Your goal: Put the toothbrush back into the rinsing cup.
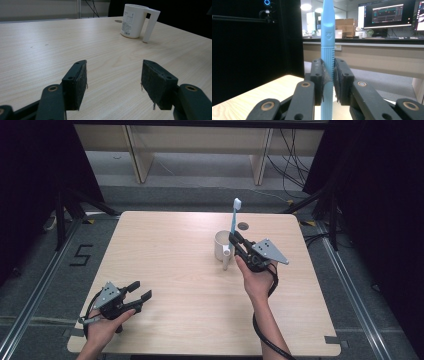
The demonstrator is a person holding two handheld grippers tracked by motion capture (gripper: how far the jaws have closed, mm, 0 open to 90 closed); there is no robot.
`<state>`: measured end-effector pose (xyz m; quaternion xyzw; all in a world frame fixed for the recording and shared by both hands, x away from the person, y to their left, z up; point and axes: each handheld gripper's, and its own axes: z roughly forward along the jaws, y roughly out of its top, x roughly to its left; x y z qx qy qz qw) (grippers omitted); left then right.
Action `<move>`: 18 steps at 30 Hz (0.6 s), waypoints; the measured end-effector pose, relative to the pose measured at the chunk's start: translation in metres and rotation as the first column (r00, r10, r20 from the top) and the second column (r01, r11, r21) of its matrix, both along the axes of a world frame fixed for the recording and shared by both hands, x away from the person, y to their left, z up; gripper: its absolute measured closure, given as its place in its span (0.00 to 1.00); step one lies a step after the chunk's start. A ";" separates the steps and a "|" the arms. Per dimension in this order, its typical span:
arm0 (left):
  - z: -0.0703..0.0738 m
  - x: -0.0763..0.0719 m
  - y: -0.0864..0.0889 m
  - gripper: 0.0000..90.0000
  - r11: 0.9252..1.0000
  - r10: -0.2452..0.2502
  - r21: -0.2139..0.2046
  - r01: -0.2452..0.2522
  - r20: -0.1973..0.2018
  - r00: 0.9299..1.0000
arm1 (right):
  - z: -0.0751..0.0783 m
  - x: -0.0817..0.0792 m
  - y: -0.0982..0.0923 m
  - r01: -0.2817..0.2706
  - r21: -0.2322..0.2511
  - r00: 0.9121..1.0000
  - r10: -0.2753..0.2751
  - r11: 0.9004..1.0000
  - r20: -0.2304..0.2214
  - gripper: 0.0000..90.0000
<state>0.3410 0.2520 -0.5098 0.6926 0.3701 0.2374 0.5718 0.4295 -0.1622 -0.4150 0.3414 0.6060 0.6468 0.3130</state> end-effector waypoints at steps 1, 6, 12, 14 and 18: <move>0.000 0.000 0.000 0.41 1.000 0.000 0.000 0.000 0.000 1.000 | 0.000 0.000 0.001 0.000 0.007 1.000 0.000 1.000 -0.014 0.88; 0.000 0.000 0.000 0.41 1.000 -0.002 0.002 0.002 -0.001 1.000 | -0.002 0.003 0.002 -0.003 -0.006 1.000 0.003 1.000 0.003 0.88; 0.000 0.000 0.000 0.41 1.000 -0.003 0.002 0.003 0.000 1.000 | -0.005 0.005 0.004 0.009 -0.003 1.000 -0.009 1.000 -0.006 0.88; -0.001 0.000 0.000 0.41 1.000 -0.006 0.001 0.006 0.001 1.000 | -0.006 0.005 0.004 0.009 -0.002 1.000 -0.009 1.000 -0.020 0.88; -0.001 -0.001 -0.001 0.41 1.000 -0.004 0.005 0.005 -0.006 1.000 | -0.010 0.007 0.004 0.015 -0.019 1.000 -0.016 1.000 -0.016 0.88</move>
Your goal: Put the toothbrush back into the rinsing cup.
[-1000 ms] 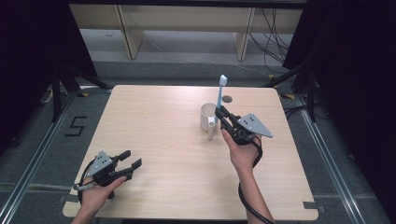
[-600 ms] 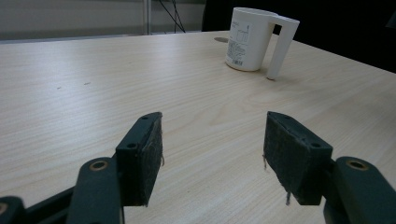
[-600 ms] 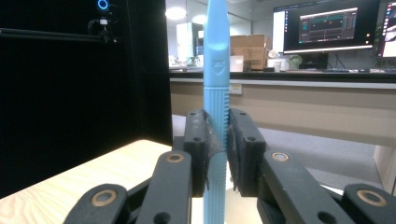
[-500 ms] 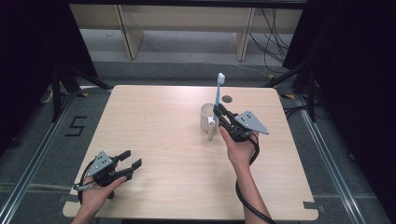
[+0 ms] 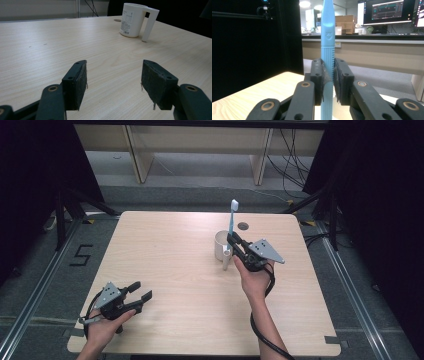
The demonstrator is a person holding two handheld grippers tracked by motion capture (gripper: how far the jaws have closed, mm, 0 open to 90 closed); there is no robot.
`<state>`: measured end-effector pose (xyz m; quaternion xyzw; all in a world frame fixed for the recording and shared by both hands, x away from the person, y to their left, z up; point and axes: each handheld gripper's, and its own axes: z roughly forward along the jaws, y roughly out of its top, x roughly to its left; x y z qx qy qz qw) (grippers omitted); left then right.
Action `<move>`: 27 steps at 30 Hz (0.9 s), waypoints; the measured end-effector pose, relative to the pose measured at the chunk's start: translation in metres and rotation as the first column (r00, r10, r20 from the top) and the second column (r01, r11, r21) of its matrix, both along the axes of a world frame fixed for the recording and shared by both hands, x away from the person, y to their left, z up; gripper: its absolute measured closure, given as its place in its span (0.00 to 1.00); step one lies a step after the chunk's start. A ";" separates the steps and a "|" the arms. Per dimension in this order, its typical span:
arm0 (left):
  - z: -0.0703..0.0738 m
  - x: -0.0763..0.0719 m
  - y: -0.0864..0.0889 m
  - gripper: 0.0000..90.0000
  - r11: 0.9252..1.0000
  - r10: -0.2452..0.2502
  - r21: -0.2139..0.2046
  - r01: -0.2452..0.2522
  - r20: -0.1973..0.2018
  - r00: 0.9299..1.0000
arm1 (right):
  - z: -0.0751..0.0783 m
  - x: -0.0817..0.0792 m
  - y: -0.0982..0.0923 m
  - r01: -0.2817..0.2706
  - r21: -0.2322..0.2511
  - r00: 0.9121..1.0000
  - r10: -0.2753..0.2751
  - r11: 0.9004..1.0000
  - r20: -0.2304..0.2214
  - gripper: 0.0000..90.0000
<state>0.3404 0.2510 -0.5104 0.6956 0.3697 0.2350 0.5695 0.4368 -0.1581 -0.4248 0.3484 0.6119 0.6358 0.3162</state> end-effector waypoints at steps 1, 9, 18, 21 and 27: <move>0.000 0.000 0.000 0.41 1.000 0.000 0.000 0.000 0.000 1.000 | -0.001 0.000 0.000 0.006 0.009 1.000 -0.006 1.000 -0.001 0.88; -0.002 0.000 -0.001 0.41 1.000 0.000 -0.026 0.000 -0.010 1.000 | -0.007 0.003 0.002 0.007 0.009 1.000 -0.007 1.000 -0.018 0.88; -0.001 -0.001 0.000 0.41 1.000 0.002 0.001 -0.002 -0.008 1.000 | -0.013 0.006 0.003 0.011 0.002 0.999 -0.011 1.000 -0.031 0.88; -0.002 -0.001 -0.001 0.41 1.000 0.000 -0.026 -0.001 -0.014 1.000 | -0.015 0.007 0.004 0.009 0.000 0.999 -0.009 1.000 -0.040 0.88; -0.002 0.000 -0.001 0.41 1.000 0.001 -0.025 -0.001 -0.010 1.000 | -0.018 0.010 0.003 0.022 -0.024 0.999 -0.023 0.999 -0.033 0.88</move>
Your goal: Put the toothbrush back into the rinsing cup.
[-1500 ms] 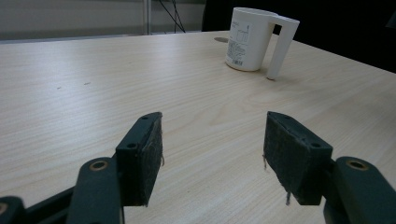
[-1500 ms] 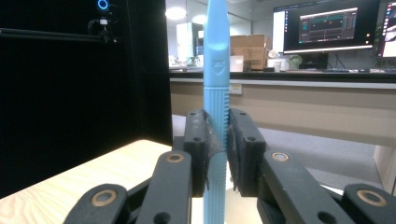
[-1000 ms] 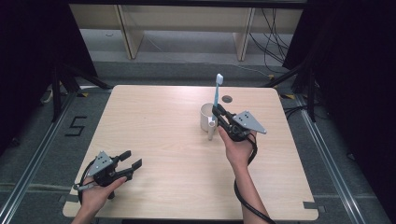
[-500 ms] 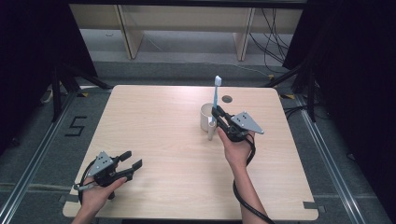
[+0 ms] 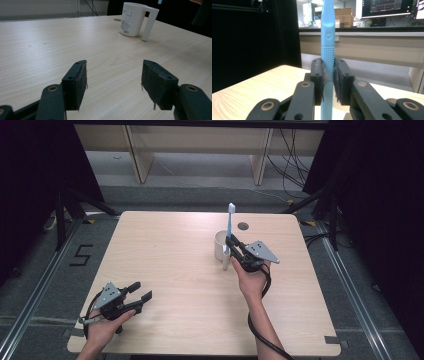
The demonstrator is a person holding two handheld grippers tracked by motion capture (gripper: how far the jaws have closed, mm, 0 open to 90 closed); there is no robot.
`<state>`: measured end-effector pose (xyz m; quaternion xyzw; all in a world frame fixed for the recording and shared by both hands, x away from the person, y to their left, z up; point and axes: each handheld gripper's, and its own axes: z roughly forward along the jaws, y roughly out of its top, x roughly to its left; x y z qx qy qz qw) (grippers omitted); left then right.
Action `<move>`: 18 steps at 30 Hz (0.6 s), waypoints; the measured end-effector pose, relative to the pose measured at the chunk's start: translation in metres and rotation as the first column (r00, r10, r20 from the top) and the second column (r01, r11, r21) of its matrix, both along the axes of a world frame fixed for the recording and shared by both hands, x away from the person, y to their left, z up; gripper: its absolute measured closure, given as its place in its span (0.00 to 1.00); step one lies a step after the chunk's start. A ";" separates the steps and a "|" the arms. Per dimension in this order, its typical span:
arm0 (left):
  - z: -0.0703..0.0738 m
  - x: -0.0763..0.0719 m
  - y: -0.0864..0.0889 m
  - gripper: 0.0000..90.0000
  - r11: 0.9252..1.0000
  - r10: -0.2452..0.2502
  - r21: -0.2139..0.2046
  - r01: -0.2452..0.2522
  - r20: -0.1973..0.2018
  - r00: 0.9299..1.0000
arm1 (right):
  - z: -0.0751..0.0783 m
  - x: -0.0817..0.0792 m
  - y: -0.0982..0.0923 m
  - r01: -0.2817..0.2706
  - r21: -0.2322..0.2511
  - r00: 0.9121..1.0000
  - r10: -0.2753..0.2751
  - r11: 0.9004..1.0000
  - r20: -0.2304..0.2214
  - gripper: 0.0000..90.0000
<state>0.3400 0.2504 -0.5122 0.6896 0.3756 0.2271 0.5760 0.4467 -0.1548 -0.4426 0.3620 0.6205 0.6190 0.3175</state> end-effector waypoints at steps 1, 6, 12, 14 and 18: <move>0.000 0.000 0.000 0.41 1.000 0.000 0.000 0.000 0.000 1.000 | 0.000 0.000 0.000 0.000 0.000 1.000 0.000 1.000 0.000 0.88; 0.000 0.000 0.000 0.41 1.000 0.000 0.000 0.000 0.000 1.000 | -0.001 0.000 0.002 -0.004 0.019 1.000 0.004 1.000 -0.024 0.88; 0.000 0.000 0.000 0.41 1.000 0.000 0.000 0.000 -0.001 1.000 | -0.005 0.001 0.002 0.010 0.018 0.999 -0.010 1.000 -0.040 0.88; 0.000 0.000 0.000 0.41 1.000 0.000 -0.001 0.000 -0.001 1.000 | -0.006 0.003 0.001 0.005 0.005 1.000 -0.005 1.000 -0.023 0.88; 0.000 0.000 0.000 0.41 1.000 0.000 -0.001 0.000 0.000 1.000 | -0.007 0.005 0.001 -0.001 0.002 1.000 0.001 1.000 -0.017 0.88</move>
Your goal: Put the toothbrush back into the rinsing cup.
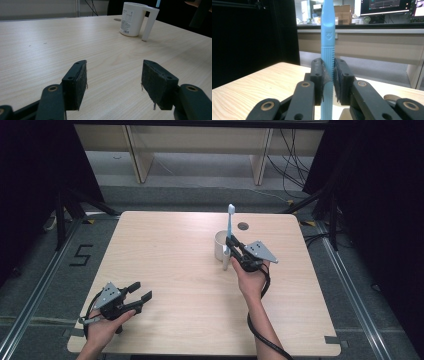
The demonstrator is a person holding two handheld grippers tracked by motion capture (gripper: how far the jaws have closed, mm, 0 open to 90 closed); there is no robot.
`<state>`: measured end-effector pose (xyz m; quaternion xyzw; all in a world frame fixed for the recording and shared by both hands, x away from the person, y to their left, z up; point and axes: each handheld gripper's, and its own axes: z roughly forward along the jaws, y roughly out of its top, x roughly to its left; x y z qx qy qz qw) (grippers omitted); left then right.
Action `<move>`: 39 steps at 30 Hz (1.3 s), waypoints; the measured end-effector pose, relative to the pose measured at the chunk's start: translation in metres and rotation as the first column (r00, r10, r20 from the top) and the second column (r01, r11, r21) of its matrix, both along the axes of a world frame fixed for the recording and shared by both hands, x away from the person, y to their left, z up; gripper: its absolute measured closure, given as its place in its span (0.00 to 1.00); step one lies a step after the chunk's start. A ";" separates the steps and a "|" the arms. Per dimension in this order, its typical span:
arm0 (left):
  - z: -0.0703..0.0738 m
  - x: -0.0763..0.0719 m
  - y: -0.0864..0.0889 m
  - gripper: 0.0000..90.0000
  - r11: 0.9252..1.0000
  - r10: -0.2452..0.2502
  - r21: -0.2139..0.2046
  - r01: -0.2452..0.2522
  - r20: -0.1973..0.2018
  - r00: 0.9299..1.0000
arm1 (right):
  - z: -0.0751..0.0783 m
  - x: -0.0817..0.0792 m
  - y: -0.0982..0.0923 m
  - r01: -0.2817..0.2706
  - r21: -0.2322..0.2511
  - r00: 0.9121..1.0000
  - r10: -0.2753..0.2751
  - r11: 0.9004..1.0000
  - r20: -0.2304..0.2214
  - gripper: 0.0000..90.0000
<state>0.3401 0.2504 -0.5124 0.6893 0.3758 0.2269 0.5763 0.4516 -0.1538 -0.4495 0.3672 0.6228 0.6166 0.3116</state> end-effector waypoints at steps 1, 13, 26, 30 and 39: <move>0.000 0.000 0.000 0.41 1.000 0.000 0.000 0.000 0.000 1.000 | 0.000 0.000 0.000 0.000 0.000 1.000 0.000 1.000 0.000 0.88; 0.000 0.000 0.002 0.41 1.000 -0.001 0.027 0.001 0.001 1.000 | -0.005 0.002 0.001 0.017 -0.011 1.000 -0.017 1.000 -0.019 0.88; 0.000 0.000 0.001 0.41 1.000 -0.003 0.027 0.003 0.000 1.000 | -0.010 0.004 0.001 0.007 -0.026 1.000 -0.008 1.000 -0.024 0.88; 0.000 0.001 0.002 0.41 1.000 -0.002 0.028 0.002 0.000 1.000 | -0.012 0.002 0.004 0.015 0.009 0.999 -0.015 1.000 -0.042 0.88; 0.000 0.000 0.002 0.41 1.000 -0.002 0.029 0.002 0.000 1.000 | -0.014 0.003 0.002 0.006 -0.004 0.999 -0.006 1.000 -0.040 0.88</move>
